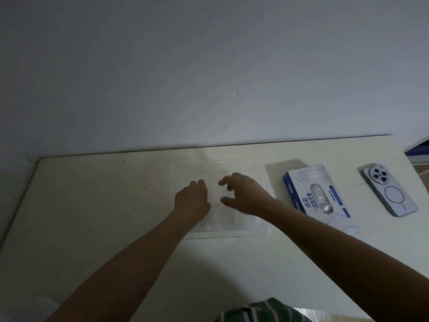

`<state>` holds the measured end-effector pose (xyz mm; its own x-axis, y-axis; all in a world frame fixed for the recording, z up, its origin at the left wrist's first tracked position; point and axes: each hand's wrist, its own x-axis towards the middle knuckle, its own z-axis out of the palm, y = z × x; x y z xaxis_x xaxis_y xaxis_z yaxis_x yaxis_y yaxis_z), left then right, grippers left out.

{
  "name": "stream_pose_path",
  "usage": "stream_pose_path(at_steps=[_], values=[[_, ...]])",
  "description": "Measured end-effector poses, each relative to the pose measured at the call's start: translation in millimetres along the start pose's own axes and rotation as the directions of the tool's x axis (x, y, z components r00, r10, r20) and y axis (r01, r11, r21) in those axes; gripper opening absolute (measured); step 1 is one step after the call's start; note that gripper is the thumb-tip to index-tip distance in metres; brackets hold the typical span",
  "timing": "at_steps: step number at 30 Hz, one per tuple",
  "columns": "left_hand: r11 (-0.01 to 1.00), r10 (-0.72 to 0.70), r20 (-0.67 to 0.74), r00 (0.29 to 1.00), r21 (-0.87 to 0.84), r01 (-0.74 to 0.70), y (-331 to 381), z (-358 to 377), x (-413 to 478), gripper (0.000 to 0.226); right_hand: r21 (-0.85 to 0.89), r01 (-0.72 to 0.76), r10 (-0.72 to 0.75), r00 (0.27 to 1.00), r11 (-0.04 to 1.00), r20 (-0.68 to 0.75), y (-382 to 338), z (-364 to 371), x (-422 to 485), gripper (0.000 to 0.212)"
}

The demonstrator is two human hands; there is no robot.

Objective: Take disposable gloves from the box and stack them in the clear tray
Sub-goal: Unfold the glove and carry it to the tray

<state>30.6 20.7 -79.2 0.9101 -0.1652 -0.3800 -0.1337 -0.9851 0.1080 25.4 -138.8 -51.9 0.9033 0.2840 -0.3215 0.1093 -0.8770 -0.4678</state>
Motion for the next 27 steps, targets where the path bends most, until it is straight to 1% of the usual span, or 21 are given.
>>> stream_pose_path(at_steps=[1, 2, 3, 4, 6, 8, 10, 12, 14, 17, 19, 22, 23, 25, 27], values=[[0.999, 0.025, -0.129, 0.991, -0.021, -0.028, 6.6, -8.8, -2.4, 0.032, 0.054, 0.019, -0.013, 0.994, 0.998, -0.11, 0.9, -9.6, -4.9, 0.035], [0.997, 0.045, -0.237, 0.97, -0.054, -0.059, 13.7, -17.0, -3.8, 0.021, 0.096, 0.036, -0.015, 0.977, 0.995, -0.212, 3.6, -18.6, -7.9, 0.024], [0.991, 0.059, -0.317, 0.947, -0.091, -0.093, 23.0, -24.3, -5.9, 0.016, 0.138, 0.048, -0.004, 0.953, 0.989, -0.303, 8.6, -26.9, -12.4, 0.016], [0.982, 0.07, -0.367, 0.927, -0.138, -0.129, 32.4, -30.4, -6.8, 0.014, 0.188, 0.05, 0.023, 0.929, 0.981, -0.368, 15.5, -34.4, -15.2, 0.012], [0.947, 0.12, -0.394, 0.911, -0.231, -0.224, 58.8, -39.2, -10.5, 0.013, 0.265, 0.009, 0.11, 0.896, 0.964, -0.43, 37.6, -47.2, -25.5, 0.012], [0.9, 0.206, -0.366, 0.907, -0.293, -0.323, 88.0, -42.9, -13.0, 0.013, 0.27, -0.065, 0.18, 0.885, 0.961, -0.43, 66.6, -53.4, -38.2, 0.014], [0.838, 0.285, -0.319, 0.904, -0.375, -0.396, 119.0, -42.8, -12.5, 0.012, 0.233, -0.153, 0.239, 0.881, 0.96, -0.408, 101.0, -54.6, -55.5, 0.014], [0.777, 0.356, -0.244, 0.902, -0.459, -0.431, 147.4, -39.9, -10.8, 0.012, 0.169, -0.26, 0.305, 0.881, 0.951, -0.362, 134.5, -52.5, -73.2, 0.014], [0.75, 0.424, -0.132, 0.896, -0.504, -0.429, 173.2, -31.5, -7.9, 0.014, 0.067, -0.345, 0.349, 0.889, 0.936, -0.296, 164.4, -46.3, -90.1, 0.019], [0.799, 0.453, 0.054, 0.89, -0.468, -0.378, 202.9, -13.3, -3.7, 0.023, -0.129, -0.354, 0.326, 0.924, 0.926, -0.198, 191.5, -31.0, -107.5, 0.043], [0.84, 0.43, 0.134, 0.893, -0.421, -0.341, 213.1, -1.6, -0.7, 0.032, -0.161, -0.327, 0.292, 0.934, 0.931, -0.204, 197.8, -22.9, -109.8, 0.046], [0.88, 0.369, 0.148, 0.917, -0.373, -0.294, 221.0, 10.4, 5.1, 0.04, -0.09, -0.275, 0.249, 0.94, 0.957, -0.233, 201.3, -21.6, -106.1, 0.035], [0.889, 0.348, 0.138, 0.927, -0.362, -0.28, 221.4, 13.4, 7.0, 0.042, -0.106, -0.256, 0.228, 0.947, 0.961, -0.226, 201.2, -21.4, -104.6, 0.033], [0.903, 0.32, 0.109, 0.941, -0.337, -0.268, 222.8, 18.3, 11.1, 0.049, -0.211, -0.233, 0.19, 0.96, 0.949, -0.205, 202.3, -21.6, -101.5, 0.03], [0.911, 0.322, 0.107, 0.941, -0.305, -0.277, 224.7, 22.0, 14.2, 0.055, -0.267, -0.235, 0.182, 0.961, 0.935, -0.208, 203.7, -21.4, -97.8, 0.025]])
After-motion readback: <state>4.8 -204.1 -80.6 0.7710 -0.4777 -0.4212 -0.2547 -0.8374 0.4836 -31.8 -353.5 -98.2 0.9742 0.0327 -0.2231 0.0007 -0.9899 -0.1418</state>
